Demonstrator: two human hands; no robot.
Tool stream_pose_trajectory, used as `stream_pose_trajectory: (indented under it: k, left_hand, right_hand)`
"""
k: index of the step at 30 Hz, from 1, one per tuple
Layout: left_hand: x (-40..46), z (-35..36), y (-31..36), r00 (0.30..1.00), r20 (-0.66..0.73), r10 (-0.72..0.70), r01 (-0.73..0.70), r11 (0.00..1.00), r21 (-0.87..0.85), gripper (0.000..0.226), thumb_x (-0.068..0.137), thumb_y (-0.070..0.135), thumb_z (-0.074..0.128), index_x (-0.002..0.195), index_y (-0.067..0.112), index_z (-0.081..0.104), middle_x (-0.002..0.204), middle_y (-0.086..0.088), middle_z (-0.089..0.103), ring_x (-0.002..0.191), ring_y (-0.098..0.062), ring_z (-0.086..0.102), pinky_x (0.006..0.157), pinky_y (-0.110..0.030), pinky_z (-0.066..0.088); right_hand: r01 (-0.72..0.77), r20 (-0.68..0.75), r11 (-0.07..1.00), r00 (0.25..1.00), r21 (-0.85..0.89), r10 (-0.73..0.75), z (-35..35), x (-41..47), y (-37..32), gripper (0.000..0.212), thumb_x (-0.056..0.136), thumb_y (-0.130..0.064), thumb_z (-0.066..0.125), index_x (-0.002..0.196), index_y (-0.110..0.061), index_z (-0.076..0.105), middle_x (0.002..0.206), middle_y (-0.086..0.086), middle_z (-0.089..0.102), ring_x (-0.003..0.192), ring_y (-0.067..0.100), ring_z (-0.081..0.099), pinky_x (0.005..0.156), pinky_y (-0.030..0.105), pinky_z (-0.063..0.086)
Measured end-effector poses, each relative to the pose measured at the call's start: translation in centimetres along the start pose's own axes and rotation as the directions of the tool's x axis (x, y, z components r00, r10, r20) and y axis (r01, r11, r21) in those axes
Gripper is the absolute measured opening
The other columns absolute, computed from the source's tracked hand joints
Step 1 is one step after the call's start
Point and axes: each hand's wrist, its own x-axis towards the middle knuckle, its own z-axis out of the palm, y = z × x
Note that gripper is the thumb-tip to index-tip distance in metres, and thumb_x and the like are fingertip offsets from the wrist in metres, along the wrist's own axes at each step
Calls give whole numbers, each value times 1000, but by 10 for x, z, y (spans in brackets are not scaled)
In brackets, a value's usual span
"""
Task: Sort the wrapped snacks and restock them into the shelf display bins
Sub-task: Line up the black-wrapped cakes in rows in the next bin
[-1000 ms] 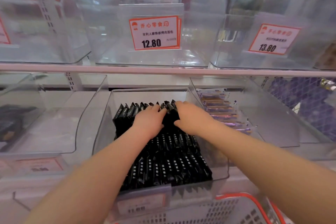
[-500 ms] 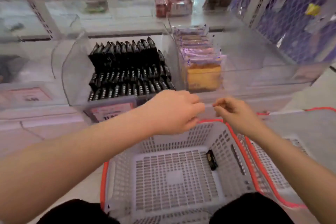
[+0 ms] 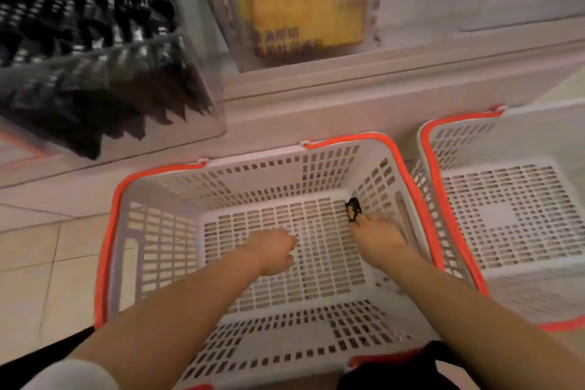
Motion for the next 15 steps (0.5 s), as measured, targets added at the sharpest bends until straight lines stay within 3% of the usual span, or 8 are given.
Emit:
stream_pose_trajectory:
  k: [3, 7, 11, 13, 15]
  left_hand:
    - [25, 17, -1, 997, 67, -27, 33, 996, -87, 37, 100, 30, 37, 132, 14, 44, 131, -10, 47, 111, -29, 51, 92, -44, 46]
    - [43, 34, -4, 994, 93, -54, 71, 978, -197, 36, 99, 32, 37, 131, 15, 45, 128, -10, 51, 109, -27, 52, 92, -40, 46]
    - [51, 37, 0, 999, 0, -42, 38, 915, -401, 32, 99, 29, 39, 123, 14, 53, 120, -7, 58, 100, -23, 56, 84, -34, 47]
    - [51, 34, 2, 996, -58, -69, 27, 844, -536, 31, 99, 29, 40, 123, 16, 53, 120, -4, 58, 95, -17, 58, 78, -23, 47]
    - [48, 28, 6, 983, -108, -151, 32, 709, -705, 32, 98, 30, 41, 126, 18, 51, 119, 1, 56, 88, -8, 55, 65, -11, 43]
  right_hand:
    - [7, 23, 994, 1000, -111, -5, 16, 31, 2, 48, 95, -2, 32, 143, -4, 27, 154, 21, 10, 137, 36, 22, 110, 45, 28]
    - [29, -48, 972, 998, -231, -41, 40, 68, 2, 47, 101, -16, 23, 145, -1, 18, 155, 21, 6, 143, 33, 8, 116, 44, 12]
    - [65, -90, 947, 991, -314, -98, 42, 86, 5, 36, 99, -10, 24, 129, 1, 40, 136, 21, 39, 129, 33, 33, 110, 44, 25]
    - [68, -130, 942, 985, -327, -116, 34, 82, 1, 34, 98, -10, 27, 125, -3, 46, 127, 17, 47, 119, 32, 42, 106, 43, 31]
    - [30, -222, 990, 973, -139, -60, 26, 72, -7, 35, 95, -15, 38, 128, -5, 42, 128, 16, 43, 118, 32, 40, 105, 42, 31]
